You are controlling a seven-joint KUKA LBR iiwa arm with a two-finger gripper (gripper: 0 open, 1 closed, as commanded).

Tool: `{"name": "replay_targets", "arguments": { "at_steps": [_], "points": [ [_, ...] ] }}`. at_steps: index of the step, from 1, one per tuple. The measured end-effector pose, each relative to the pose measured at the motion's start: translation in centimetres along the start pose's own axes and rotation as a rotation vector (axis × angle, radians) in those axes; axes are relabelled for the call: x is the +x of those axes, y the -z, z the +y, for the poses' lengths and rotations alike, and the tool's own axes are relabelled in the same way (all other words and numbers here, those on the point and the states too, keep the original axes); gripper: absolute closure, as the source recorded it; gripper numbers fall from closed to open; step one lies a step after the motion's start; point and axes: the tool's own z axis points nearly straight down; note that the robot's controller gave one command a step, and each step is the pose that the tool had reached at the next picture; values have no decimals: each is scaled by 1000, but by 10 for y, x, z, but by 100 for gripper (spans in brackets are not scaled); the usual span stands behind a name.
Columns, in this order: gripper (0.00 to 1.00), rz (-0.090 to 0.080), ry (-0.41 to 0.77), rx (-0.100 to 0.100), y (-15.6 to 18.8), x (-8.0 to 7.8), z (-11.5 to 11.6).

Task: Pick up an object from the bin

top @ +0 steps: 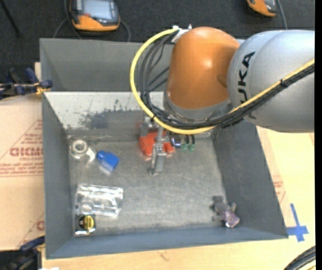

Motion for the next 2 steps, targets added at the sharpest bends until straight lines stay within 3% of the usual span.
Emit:
{"name": "replay_targets", "arguments": {
  "at_steps": [1,2],
  "points": [
    [0,8,133,2,-122,1,46],
    [0,-11,474,5,-165,38,60]
  ]
}}
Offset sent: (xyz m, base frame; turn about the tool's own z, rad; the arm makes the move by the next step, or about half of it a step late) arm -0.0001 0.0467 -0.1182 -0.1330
